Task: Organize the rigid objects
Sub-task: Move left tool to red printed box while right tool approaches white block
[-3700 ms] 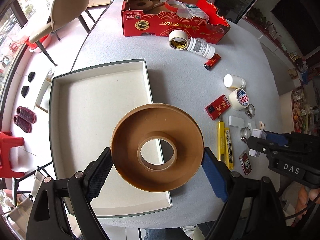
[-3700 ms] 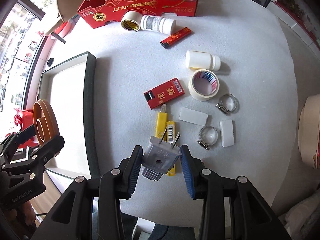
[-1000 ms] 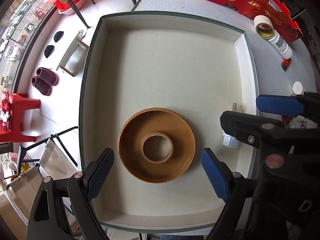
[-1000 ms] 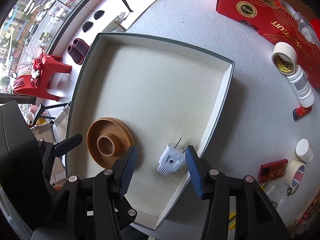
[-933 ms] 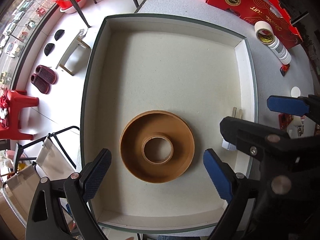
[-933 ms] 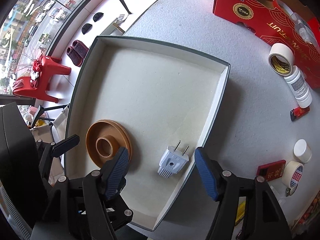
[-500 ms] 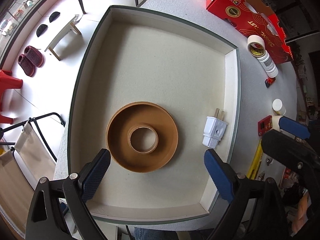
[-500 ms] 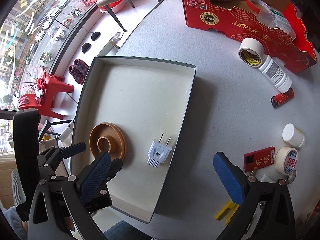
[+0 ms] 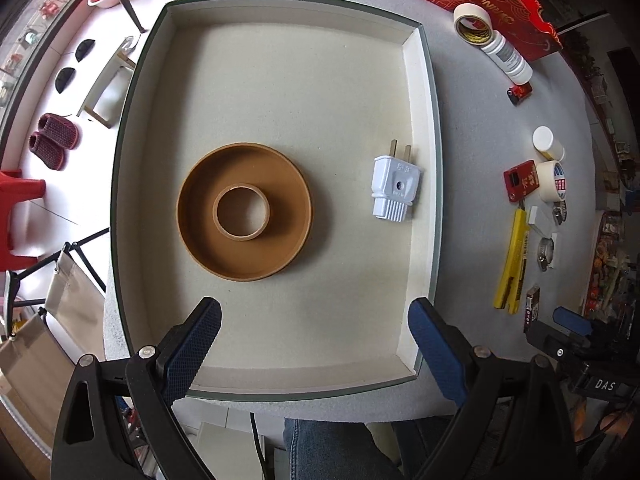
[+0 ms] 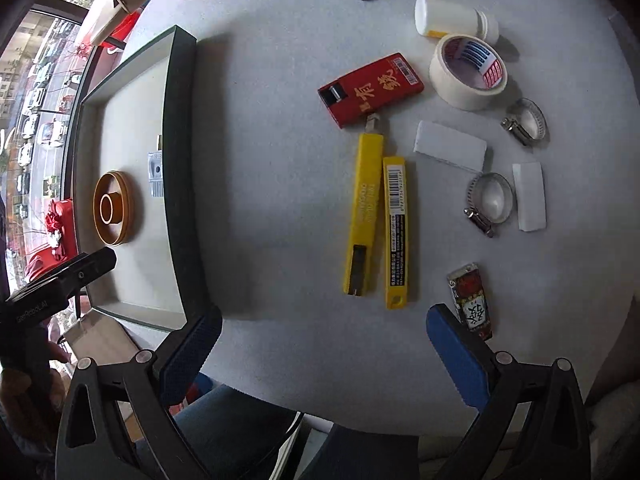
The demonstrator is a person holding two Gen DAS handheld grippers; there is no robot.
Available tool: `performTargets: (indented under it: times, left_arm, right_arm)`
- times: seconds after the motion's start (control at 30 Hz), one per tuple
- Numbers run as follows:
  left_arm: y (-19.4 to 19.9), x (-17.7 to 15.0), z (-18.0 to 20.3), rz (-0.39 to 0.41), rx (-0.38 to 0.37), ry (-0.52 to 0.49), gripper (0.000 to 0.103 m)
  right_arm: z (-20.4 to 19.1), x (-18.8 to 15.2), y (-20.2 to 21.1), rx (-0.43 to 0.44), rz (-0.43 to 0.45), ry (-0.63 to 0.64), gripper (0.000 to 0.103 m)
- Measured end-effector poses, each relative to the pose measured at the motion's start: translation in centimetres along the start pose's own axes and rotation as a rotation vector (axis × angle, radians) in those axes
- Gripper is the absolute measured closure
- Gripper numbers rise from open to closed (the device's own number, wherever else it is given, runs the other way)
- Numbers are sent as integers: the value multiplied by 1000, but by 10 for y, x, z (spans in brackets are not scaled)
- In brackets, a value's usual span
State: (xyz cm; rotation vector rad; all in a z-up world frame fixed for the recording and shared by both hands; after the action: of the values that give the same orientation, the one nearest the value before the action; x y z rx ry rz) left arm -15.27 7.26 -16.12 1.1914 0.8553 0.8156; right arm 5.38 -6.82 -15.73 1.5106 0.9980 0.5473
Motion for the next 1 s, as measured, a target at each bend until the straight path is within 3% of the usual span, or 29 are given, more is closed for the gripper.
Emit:
performTargets:
  times: [0.2,0.4,0.47,0.57,0.7,0.77,0.87,1.0]
  left_arm:
    - [0,18,88,9,-5,-220,7]
    - [-22,43,166,10,56,-375,7]
    - [-33,54,179,-5,61,-327,7]
    - [-50,75,186,-40,22,-149,7]
    - [-65,100,184,-27,46,38,7]
    - [-72,110,184,-23,70,88,7]
    - [-80,119,188,-32,43,149,7]
    - [-87,126,200,-17,47,146,0]
  right_arm:
    - [53,-21,4,25,16,-184,0]
    - [83,-40,5,54,31,-281,0]
    - [96,-48,4,61,30,-306,0]
    - [105,-62,1,72,25,-351,0]
    - [116,-75,-2,88,16,-401,0]
    - [121,-81,-3,93,14,-416,0]
    - [129,-88,-8,99,12,-434,0]
    - [128,-87,-7,108,18,-437,0]
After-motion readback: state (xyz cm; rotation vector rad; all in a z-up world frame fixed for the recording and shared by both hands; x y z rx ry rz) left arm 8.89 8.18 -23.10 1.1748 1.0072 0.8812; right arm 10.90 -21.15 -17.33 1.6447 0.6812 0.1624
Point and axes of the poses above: each gripper's, at about its wrist camera, not at the fingertips, and y roughly against the way its jaws point, z to its right, x to its top, the point moved 7 cm from there along -y, roughly the way its jaws point, and after that the axes turned 3 degrees about -z, right-handed, at the moved point
